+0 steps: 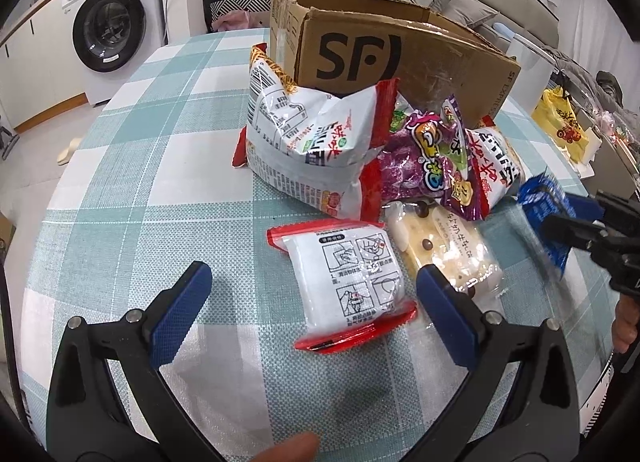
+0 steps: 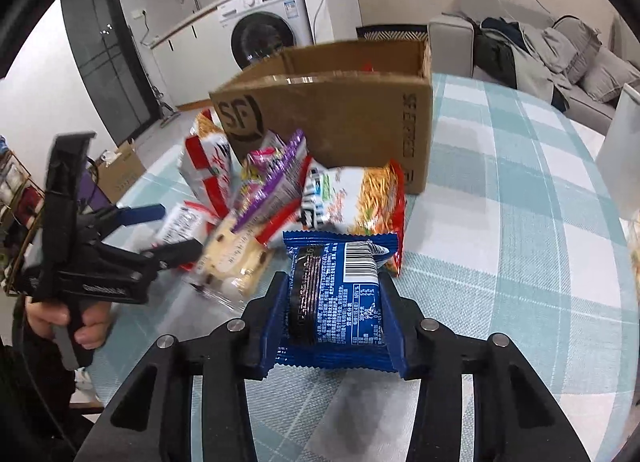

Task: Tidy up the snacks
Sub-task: 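Reach the right tool to the blue biscuit pack and grasp it, then grasp the white red-edged pack with the left tool while the right tool holds the blue pack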

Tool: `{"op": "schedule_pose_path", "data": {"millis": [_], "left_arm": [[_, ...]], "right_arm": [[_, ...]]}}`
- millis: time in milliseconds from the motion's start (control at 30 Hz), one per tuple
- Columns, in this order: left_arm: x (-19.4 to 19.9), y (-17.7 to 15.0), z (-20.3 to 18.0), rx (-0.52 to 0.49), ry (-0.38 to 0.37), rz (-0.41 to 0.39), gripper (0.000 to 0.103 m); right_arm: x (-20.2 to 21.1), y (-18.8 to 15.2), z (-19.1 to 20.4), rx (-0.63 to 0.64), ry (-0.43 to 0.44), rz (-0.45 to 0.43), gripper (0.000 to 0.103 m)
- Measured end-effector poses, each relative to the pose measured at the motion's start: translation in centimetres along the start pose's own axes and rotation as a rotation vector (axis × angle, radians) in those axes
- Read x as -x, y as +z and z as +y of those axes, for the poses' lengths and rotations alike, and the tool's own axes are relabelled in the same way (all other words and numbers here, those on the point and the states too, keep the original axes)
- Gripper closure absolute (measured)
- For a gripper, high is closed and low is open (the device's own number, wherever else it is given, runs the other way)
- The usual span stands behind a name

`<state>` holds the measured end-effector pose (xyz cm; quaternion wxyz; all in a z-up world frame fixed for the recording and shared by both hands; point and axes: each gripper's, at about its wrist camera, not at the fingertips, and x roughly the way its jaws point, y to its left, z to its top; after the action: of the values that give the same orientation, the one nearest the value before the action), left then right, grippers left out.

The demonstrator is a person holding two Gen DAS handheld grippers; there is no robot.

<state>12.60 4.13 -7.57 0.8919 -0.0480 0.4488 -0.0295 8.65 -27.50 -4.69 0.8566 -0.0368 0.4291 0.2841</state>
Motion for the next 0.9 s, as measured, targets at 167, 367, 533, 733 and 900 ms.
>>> {"op": "schedule_pose_path", "data": {"millis": [167, 367, 533, 733, 900], "left_arm": [[0.1, 0.1, 0.0, -0.008, -0.039, 0.018, 0.028], [1.0, 0.1, -0.6, -0.060, -0.088, 0.014, 0.061], [2.3, 0.1, -0.9, -0.090, -0.109, -0.018, 0.061], [4.6, 0.6, -1.0, -0.088, -0.128, -0.070, 0.061], [6.7, 0.9, -1.4, -0.089, -0.146, -0.120, 0.061]], "right_arm": [[1.0, 0.4, -0.3, -0.014, -0.001, -0.031, 0.059], [1.3, 0.7, -0.6, -0.024, -0.005, -0.043, 0.059], [1.7, 0.8, -0.6, -0.022, 0.004, -0.057, 0.059], [2.6, 1.0, -0.4, -0.026, 0.014, -0.097, 0.059], [3.6, 1.2, -0.4, -0.038, 0.029, -0.143, 0.059]]}}
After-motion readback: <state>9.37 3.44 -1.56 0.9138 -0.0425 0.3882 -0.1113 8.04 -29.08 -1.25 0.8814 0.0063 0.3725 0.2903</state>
